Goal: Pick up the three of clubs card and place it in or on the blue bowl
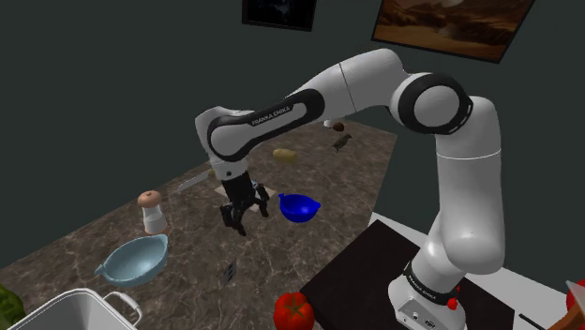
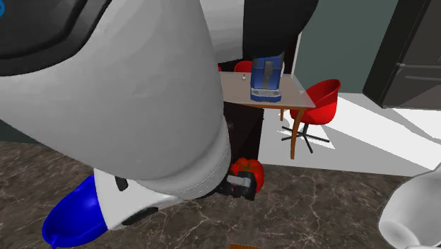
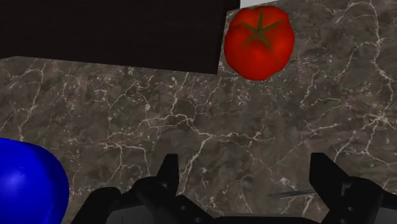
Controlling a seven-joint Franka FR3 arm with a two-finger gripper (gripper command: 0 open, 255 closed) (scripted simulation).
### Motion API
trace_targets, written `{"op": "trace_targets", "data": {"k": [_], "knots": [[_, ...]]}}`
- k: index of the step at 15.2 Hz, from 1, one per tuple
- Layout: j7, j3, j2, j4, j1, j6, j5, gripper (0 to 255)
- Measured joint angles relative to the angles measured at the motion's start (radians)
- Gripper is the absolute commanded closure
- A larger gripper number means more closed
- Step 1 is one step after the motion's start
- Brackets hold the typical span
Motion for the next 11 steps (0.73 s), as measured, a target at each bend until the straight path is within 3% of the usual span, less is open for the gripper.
{"op": "trace_targets", "data": {"k": [11], "knots": [[0.102,-0.022,0.506,0.522,0.163,-0.173,-0.052,0]]}}
